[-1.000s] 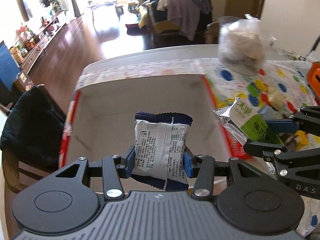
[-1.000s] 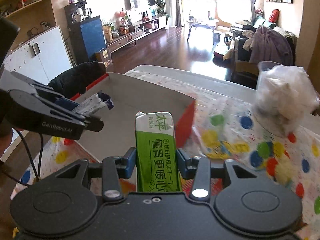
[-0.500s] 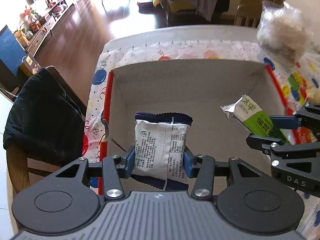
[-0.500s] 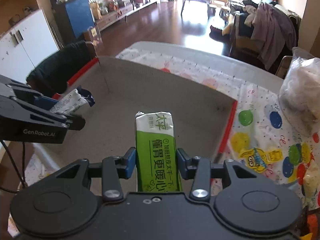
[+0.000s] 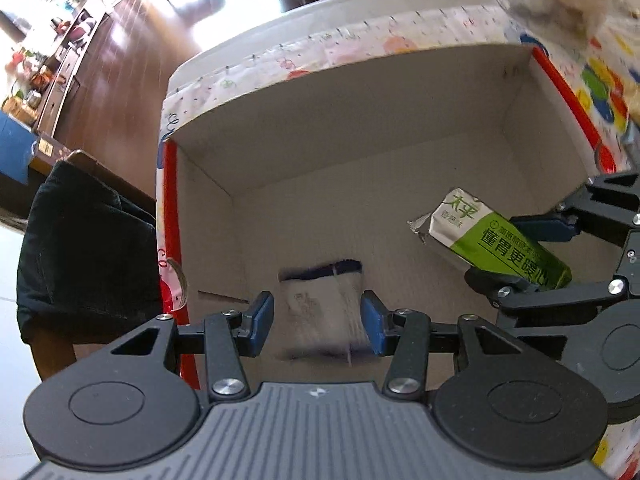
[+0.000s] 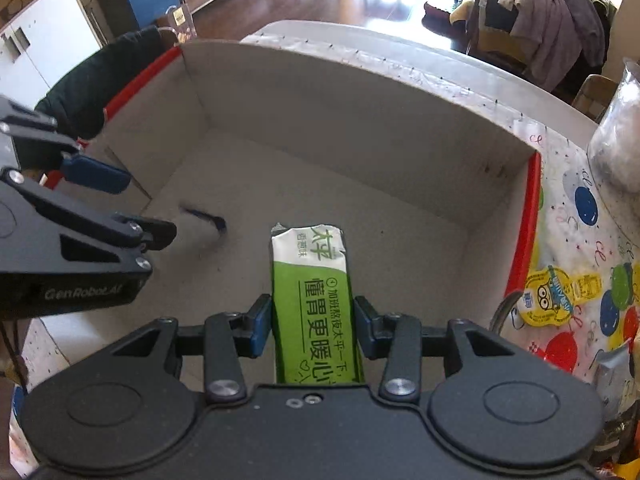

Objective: Organize snacks
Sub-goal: 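Withdraw both open grippers from the box back toward the snack pile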

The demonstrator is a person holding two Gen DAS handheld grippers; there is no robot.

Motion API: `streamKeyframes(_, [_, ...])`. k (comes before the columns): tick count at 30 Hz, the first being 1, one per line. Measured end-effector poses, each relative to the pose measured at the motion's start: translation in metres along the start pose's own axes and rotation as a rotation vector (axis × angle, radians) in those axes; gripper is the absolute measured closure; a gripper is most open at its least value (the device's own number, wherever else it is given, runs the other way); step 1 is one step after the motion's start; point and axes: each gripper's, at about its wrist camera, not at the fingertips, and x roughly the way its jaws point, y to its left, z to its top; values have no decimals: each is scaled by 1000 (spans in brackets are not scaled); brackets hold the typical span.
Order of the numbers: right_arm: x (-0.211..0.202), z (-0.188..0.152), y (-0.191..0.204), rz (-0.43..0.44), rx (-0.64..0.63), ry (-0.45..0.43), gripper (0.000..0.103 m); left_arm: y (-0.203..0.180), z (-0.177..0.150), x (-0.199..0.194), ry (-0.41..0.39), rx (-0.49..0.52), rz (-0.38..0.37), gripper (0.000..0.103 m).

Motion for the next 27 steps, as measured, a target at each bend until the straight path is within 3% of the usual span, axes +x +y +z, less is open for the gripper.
streamKeyframes(8, [0,-4,4,-10,3,6,61,-3,-2,-4,-14,9,-20,56])
streamKeyframes(22, [-60,-23,-7,21,56,-110,55,4,-24,-50,-184,-71,-120,55])
streamKeyframes(27, [-83,-30,-12,29,83,-163,51,2,-32,-72,-255,-90,-121,55])
